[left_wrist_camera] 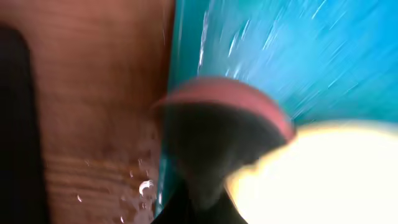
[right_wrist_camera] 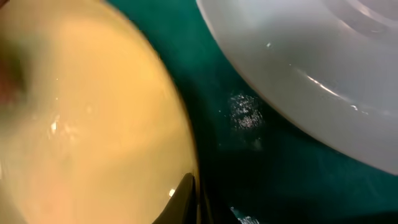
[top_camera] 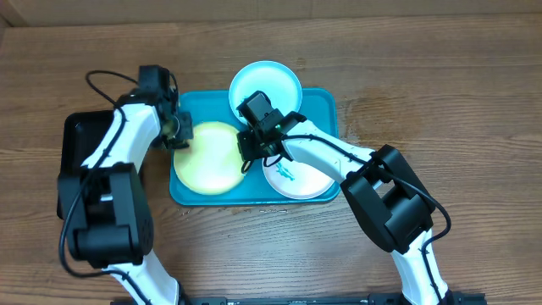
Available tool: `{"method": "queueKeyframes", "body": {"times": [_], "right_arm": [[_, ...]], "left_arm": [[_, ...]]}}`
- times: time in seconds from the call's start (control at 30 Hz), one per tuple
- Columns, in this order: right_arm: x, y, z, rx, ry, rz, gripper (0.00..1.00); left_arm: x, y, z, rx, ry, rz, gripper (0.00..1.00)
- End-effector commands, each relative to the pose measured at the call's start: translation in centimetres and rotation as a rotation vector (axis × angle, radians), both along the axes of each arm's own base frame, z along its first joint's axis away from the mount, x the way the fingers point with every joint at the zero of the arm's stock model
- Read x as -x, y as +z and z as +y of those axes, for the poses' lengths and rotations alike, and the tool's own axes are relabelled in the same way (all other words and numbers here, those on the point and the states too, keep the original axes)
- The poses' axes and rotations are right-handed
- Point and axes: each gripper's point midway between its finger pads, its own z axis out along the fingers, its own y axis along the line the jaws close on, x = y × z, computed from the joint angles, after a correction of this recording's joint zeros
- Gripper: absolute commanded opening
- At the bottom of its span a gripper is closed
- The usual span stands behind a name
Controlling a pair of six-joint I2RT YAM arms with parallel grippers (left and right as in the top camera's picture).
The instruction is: Clean dirty plates on tray and stack at the side
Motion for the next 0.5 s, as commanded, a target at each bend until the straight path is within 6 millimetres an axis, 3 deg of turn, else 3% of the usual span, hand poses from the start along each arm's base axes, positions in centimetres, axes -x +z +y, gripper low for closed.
{"method": "queueKeyframes", "body": {"times": [0.0,0.13,0.27,0.47], "right_arm": [[0.0,-1.9,-1.3,0.060,0.000,0.014,0.04],[0.0,-1.9,-1.3,0.059,0.000,0.013,0.04],[-0.1,-1.8,-1.2,0.055,0.000,0.008,0.04],[-0.1,-1.8,-1.2,0.055,0.000,0.009,0.04]], "left_arm": [[-2.4,5.1,-0.8,0.099,-0.019,-0.164,0.04],[-1.3,4.5,-1.7,0.156,-0.006,-0.112,0.04],[1.1,3.0,-3.2,0.218,-0.032,0.005,0.04],[4.0,1.6,-4.0,0.217,-0.042,0.147,0.04]]}}
